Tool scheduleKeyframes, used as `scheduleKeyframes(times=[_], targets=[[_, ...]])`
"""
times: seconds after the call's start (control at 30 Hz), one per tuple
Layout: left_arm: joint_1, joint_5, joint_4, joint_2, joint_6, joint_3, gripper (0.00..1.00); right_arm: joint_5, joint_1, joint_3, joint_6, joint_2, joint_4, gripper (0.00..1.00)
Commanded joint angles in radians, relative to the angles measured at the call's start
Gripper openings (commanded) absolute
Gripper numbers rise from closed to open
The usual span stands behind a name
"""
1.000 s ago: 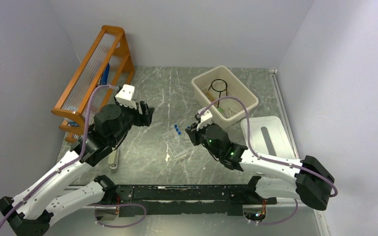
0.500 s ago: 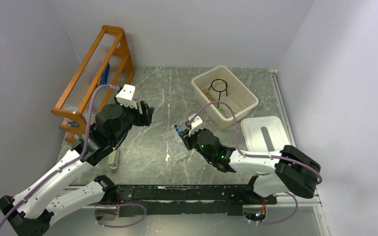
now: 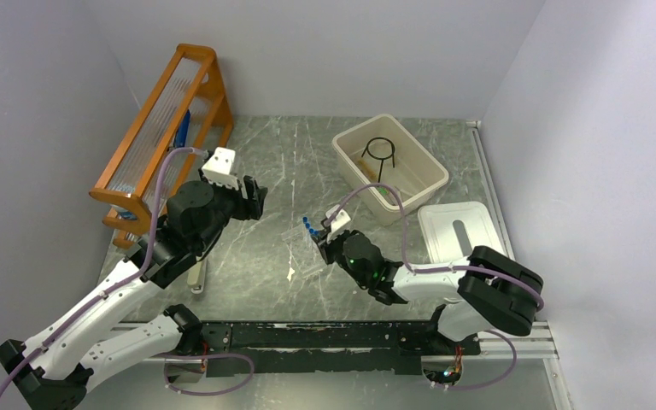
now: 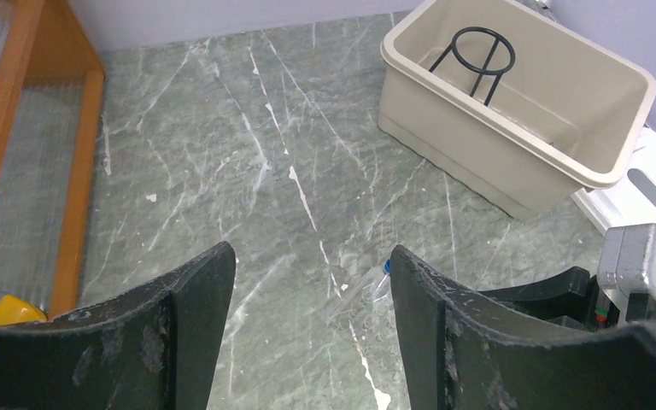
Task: Organize the chemistry lab equipment
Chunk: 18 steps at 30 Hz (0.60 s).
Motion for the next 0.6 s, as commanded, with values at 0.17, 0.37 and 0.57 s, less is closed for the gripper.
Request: scheduleKeyframes(times=[0.17, 0.37, 0.57], targets=[[-0.002, -0.030, 0.012, -0.016, -0.013, -0.009, 0.71, 0.030, 0.007, -0.026, -0.016, 0.038, 0.094, 0.12], [-0.002, -0.039, 0.006, -0.020, -0.011, -0.009, 0.71, 0.026, 0.008, -0.018, -0.003, 0.045, 0.081, 0.15], [-0.002, -0.043, 0.006, -0.025, -0.010, -0.009, 0.71, 0.047, 0.007, -0.029, 0.011, 0.048, 0.082, 0.21]])
